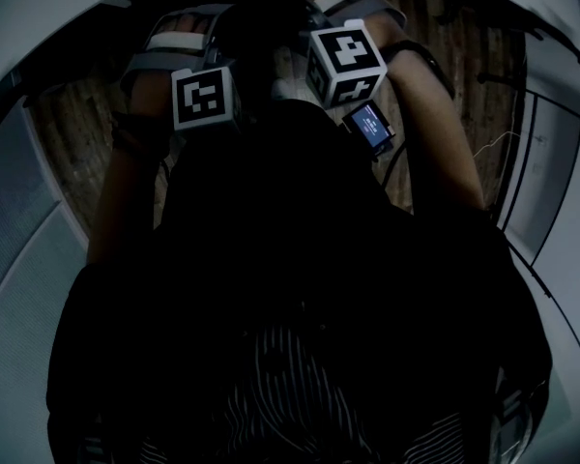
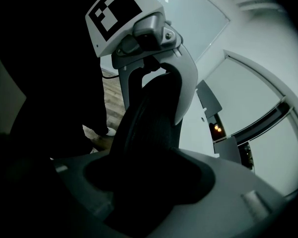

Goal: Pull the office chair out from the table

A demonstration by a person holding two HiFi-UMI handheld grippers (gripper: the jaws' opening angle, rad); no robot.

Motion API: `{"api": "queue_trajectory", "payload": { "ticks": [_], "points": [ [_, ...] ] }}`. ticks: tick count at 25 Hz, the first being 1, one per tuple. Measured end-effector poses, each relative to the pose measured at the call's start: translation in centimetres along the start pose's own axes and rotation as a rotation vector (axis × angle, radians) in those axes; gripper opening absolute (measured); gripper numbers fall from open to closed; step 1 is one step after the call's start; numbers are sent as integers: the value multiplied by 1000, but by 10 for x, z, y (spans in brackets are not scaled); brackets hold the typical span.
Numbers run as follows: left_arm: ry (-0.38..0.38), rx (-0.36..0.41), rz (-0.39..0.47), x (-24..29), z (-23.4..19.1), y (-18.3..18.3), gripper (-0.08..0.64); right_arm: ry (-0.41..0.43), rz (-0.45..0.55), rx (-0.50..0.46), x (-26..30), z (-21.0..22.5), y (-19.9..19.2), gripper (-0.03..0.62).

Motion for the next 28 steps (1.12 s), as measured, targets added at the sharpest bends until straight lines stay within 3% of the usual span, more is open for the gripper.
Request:
{"api": "queue_trajectory", "payload": {
  "ticks": [14, 21, 28],
  "points": [
    [81, -91, -57, 8, 18, 20, 313, -42, 14, -148, -10, -24, -12, 245],
    [87, -124, -16, 27, 9, 10, 302, -24, -8, -128, 10, -23, -23, 242],
    [65, -89, -8, 38, 4, 20, 299, 7, -35, -79, 12, -23, -41, 252]
  ]
}}
Point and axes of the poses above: the fingertips, and each gripper's own axes: x forward along the fingers, z to its right, y out of its top, the point moved 8 cm from there along -x, backward along the fingers, and after that the axes turned 2 degrees about -y, right-handed, at the moved point
